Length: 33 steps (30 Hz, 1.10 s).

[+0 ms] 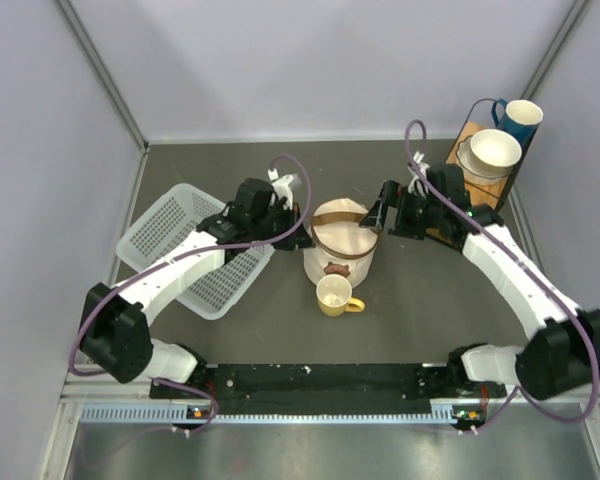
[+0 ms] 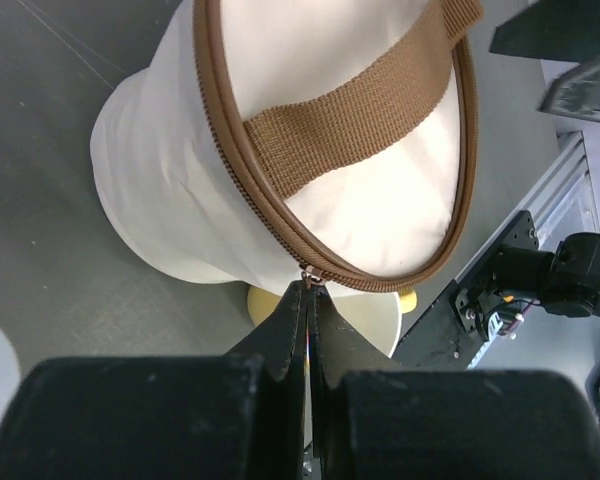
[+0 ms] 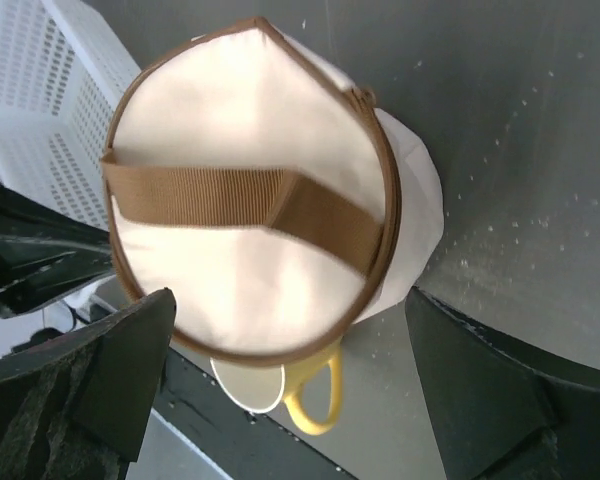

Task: Unzip the laundry bag and remove the bra

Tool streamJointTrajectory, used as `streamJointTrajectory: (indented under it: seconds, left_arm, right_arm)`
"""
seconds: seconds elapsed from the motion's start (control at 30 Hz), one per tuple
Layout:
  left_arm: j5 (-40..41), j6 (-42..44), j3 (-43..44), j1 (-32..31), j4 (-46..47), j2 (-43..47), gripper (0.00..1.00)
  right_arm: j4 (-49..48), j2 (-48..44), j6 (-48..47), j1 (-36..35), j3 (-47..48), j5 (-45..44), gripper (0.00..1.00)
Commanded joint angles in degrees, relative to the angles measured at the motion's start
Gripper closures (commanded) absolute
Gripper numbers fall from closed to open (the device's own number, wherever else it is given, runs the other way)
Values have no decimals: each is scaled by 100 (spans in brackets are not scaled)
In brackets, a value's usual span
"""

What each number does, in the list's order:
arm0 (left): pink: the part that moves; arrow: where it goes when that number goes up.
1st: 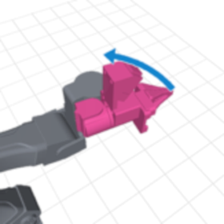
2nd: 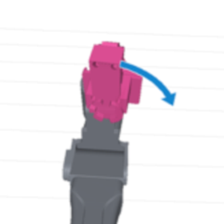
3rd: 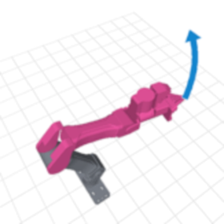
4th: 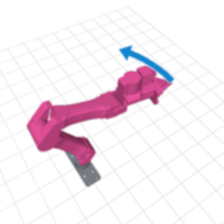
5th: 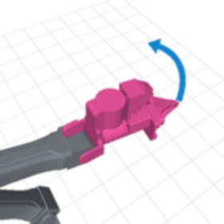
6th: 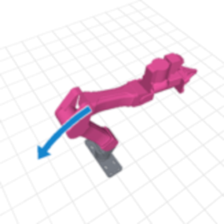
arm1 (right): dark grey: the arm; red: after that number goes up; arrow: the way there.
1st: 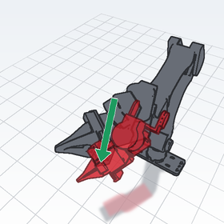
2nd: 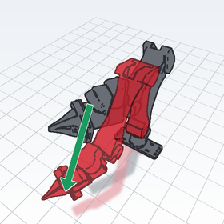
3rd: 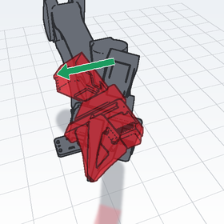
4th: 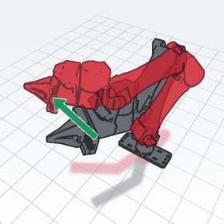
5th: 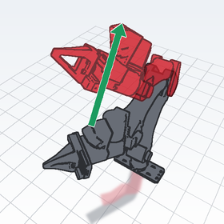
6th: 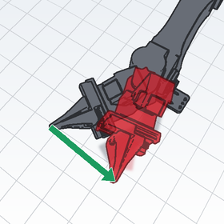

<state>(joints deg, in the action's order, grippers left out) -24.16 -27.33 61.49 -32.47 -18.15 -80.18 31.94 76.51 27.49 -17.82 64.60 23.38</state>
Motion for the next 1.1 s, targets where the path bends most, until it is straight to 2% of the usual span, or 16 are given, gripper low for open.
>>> streamJointTrajectory:
  seconds: [0.0, 0.17, 0.37, 0.47, 0.5, 0.57, 0.6, 0.73, 0.87, 1.07]
  left_arm:
    - [69, -202, -76, -303, 312, 134, 100]
    - [184, -378, -94, -523, 338, 117, 100]
    - [219, -518, -6, -866, 427, -94, 100]
    - [167, -580, 20, -1016, 514, -208, 100]
    - [166, -598, 29, -1042, 549, -217, 100]
    - [227, -554, 47, -1042, 550, -209, 100]
    - [280, -510, 56, -1042, 463, -156, 100]
    - [640, -124, 266, -928, -81, -7, 100]
    - [764, 210, 276, -560, -364, 231, 100]
    - [527, 290, 82, 161, -84, 363, 100]
  right_arm:
    - [-433, -1083, 1430, -19, -815, -659, 1]
    - [-1251, -1542, 2532, -300, -1931, -843, 1]
    - [-2130, -1262, 3210, -766, -2189, -1054, 2]
    - [-2403, -981, 3254, -907, -2075, -1168, 25]
    - [-2429, -937, 3237, -916, -2048, -1247, 50]
    - [-2439, -779, 3150, -907, -1916, -1379, 77]
    - [-2430, -761, 3123, -916, -1890, -1484, 100]
    - [-2211, -673, 2746, -916, -1592, -1590, 100]
    - [-1824, -708, 1948, -811, -1327, -1503, 100]
    - [-1489, -699, 840, -582, -1151, -739, 100]
